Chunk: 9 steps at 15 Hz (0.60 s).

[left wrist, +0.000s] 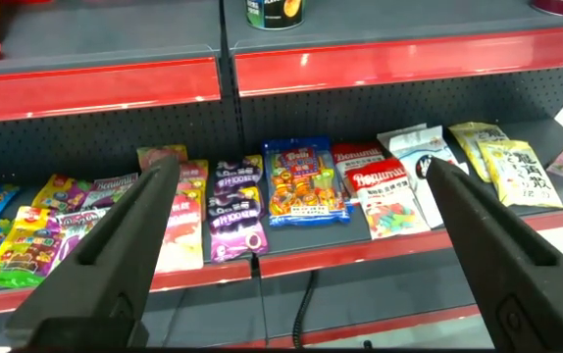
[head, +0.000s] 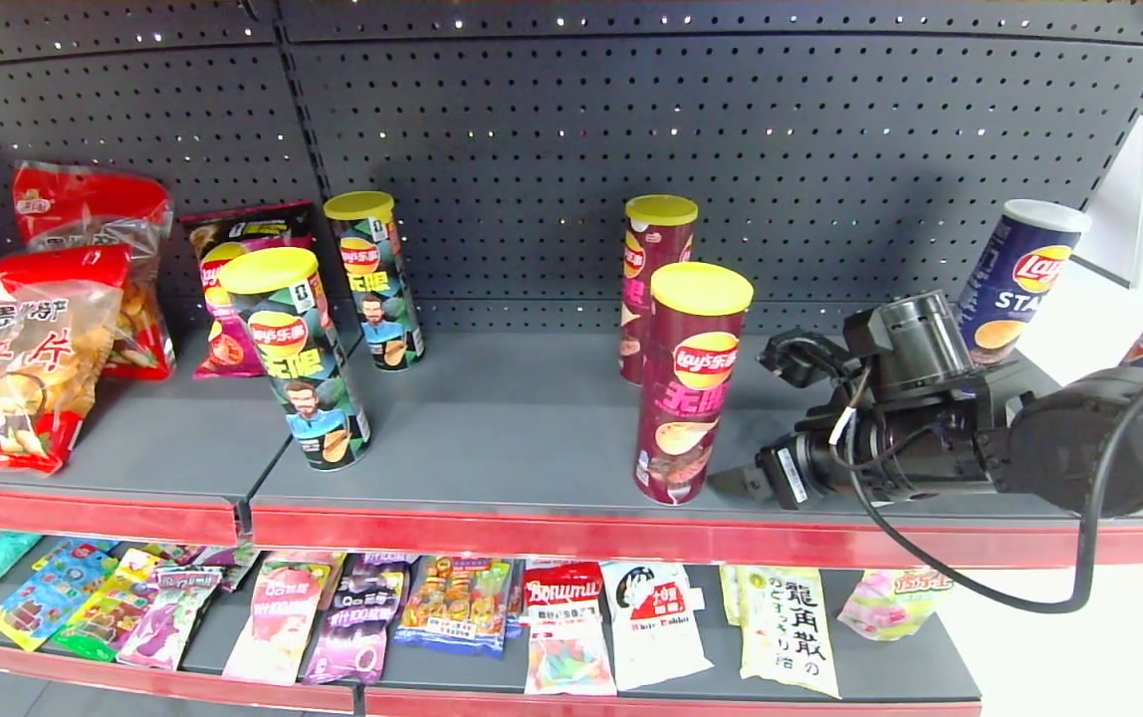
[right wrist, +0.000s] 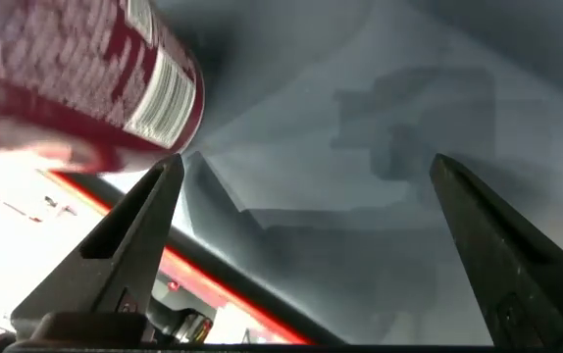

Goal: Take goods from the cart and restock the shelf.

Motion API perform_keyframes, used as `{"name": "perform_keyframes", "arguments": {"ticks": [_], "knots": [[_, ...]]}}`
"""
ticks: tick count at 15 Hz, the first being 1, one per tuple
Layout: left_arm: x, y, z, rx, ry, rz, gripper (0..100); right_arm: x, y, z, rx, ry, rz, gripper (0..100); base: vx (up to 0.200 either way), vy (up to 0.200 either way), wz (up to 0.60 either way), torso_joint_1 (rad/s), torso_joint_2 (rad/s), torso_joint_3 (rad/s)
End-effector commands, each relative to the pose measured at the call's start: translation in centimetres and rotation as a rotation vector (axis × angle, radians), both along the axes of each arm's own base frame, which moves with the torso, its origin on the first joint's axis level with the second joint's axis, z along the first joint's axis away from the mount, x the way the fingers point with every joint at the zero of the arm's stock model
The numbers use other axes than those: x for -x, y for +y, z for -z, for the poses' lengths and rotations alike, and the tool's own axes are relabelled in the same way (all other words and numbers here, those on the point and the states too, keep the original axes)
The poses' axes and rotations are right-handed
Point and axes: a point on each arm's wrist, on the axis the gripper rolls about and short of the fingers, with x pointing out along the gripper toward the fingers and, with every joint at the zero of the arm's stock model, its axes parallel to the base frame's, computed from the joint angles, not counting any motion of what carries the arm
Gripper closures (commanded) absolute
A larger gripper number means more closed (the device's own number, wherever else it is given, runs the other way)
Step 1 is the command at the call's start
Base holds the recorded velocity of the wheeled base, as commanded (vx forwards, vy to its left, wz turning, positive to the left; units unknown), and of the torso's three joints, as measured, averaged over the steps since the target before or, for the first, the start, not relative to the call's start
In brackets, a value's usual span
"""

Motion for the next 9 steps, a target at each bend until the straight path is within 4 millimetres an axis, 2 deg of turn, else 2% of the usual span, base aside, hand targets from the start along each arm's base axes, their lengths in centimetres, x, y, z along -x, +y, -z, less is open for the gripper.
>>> {"name": "perform_keyframes", "arguments": {"ticks": [1,9], "knots": [[-0.01,0.00,0.01,-0.001,0.003,0.000,0,-0.38,0.16,-0.25,-0.005,-0.012,0.000,0,0.000,0.000,0.00,0.000,0.00,0.000],[-0.01,0.00,0.01,-0.001,0.003,0.000,0,-1.07,0.46,0.22,0.001,-0.004,0.003,0,0.000,0.000,0.00,0.000,0.00,0.000]]}}
